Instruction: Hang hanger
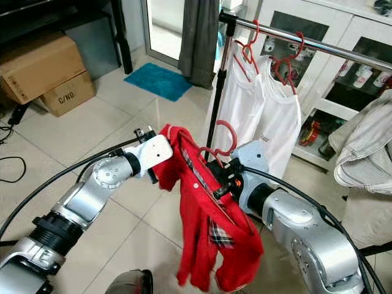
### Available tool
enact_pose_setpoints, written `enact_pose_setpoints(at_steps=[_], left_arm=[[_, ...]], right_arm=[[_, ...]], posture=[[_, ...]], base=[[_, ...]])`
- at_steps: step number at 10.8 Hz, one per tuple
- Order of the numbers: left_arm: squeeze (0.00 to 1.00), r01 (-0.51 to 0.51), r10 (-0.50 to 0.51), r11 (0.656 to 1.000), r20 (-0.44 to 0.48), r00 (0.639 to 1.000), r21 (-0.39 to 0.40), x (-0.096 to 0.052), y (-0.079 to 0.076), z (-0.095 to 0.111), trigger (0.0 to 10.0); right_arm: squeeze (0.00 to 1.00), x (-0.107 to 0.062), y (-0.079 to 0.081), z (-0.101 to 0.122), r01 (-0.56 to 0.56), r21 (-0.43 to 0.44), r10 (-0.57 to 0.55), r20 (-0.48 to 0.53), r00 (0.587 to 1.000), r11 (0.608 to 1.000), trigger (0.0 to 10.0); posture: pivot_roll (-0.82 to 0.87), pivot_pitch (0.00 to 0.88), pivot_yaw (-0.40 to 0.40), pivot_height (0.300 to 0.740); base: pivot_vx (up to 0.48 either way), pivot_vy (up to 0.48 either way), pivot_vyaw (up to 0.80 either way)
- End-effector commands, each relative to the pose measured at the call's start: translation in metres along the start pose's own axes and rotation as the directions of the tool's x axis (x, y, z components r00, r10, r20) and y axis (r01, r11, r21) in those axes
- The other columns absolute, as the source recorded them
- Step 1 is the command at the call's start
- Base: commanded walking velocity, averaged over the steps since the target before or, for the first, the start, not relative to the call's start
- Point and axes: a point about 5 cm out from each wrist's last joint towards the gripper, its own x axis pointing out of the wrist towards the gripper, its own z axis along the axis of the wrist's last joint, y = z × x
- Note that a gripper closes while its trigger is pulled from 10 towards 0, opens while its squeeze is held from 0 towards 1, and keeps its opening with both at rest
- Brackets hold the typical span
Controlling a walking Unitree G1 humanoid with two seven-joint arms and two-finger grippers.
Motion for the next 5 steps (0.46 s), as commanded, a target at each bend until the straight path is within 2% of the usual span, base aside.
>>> enact_pose_setpoints(at_steps=[1, 2, 3, 4, 5], left_arm=[[0.00, -0.051, 0.054, 0.994, 0.031, 0.998, -0.099, -0.002, 0.007, 0.002, 0.0], [0.00, -0.117, 0.179, 0.917, 0.132, 0.975, -0.380, -0.002, 0.019, 0.016, 0.0], [0.00, -0.114, 0.230, 0.869, 0.188, 0.955, -0.481, -0.002, 0.027, 0.025, 0.0], [0.00, -0.103, 0.217, 0.889, 0.213, 0.953, -0.447, -0.002, 0.029, 0.030, 0.0], [0.00, -0.086, 0.155, 0.946, 0.201, 0.967, -0.314, 0.000, 0.025, 0.029, 0.0]], right_arm=[[0.00, 0.000, -0.003, 0.004, 0.011, -0.029, -0.011, -0.006, 1.000, 1.000, 10.0], [0.00, 0.000, -0.003, 0.001, 0.008, -0.045, -0.009, -0.026, 1.000, 0.999, 10.0], [0.00, 0.000, -0.002, 0.000, 0.003, -0.056, -0.005, -0.038, 0.999, 0.998, 10.0], [0.00, 0.001, 0.000, -0.002, -0.005, -0.078, 0.001, -0.057, 0.998, 0.997, 10.0], [0.00, 0.001, 0.001, -0.004, -0.013, -0.092, 0.007, -0.073, 0.997, 0.996, 10.0]], posture=[[0.02, 0.074, -0.017, 0.740], [0.02, 0.076, -0.018, 0.740], [0.02, 0.077, -0.018, 0.740], [0.02, 0.076, -0.017, 0.740], [0.02, 0.075, -0.016, 0.740]], base=[[0.000, 0.000, 0.00], [0.000, 0.000, 0.00], [0.000, 0.000, 0.00], [0.000, 0.000, 0.00], [0.000, 0.000, 0.00]])
